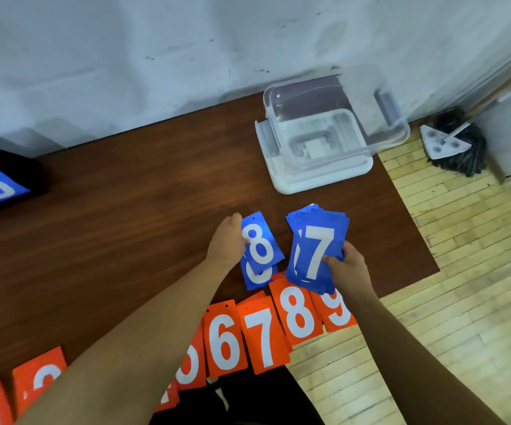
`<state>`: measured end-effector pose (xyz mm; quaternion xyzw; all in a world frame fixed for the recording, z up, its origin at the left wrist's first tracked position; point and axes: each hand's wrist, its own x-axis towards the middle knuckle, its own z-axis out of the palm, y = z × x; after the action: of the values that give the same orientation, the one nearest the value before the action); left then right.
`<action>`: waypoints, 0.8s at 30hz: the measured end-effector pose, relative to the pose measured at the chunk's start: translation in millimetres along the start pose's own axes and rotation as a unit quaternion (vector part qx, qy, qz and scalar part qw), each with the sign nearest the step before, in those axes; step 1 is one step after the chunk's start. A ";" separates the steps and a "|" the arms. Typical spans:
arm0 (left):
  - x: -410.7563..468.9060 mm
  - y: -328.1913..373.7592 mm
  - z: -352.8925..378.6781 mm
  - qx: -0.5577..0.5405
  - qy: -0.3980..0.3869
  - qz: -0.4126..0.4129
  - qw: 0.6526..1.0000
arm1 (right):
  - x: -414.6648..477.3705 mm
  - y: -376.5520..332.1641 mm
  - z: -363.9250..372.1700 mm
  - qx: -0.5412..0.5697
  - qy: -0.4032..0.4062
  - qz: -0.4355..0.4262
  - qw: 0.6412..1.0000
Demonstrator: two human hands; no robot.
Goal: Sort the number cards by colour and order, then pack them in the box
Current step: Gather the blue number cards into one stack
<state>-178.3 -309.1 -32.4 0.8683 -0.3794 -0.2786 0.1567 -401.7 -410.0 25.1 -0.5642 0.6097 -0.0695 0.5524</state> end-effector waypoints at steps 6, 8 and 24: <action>2.0 -31.7 -59.0 -0.269 0.057 -0.133 0.952 | -1.9 -20.6 12.9 0.043 -0.026 -0.003 0.999; -4.8 -41.0 -79.6 -0.356 0.062 -0.116 0.925 | -3.5 -27.3 19.2 0.065 -0.038 0.006 0.997; -56.2 -1.9 -67.3 -0.403 0.076 -0.181 0.894 | -40.5 -80.7 81.2 0.146 -0.189 0.002 0.971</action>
<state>-167.9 -261.9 40.7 0.8029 -0.0582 -0.3643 0.4681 -301.3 -363.8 75.4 -0.4794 0.4790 -0.0487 0.7337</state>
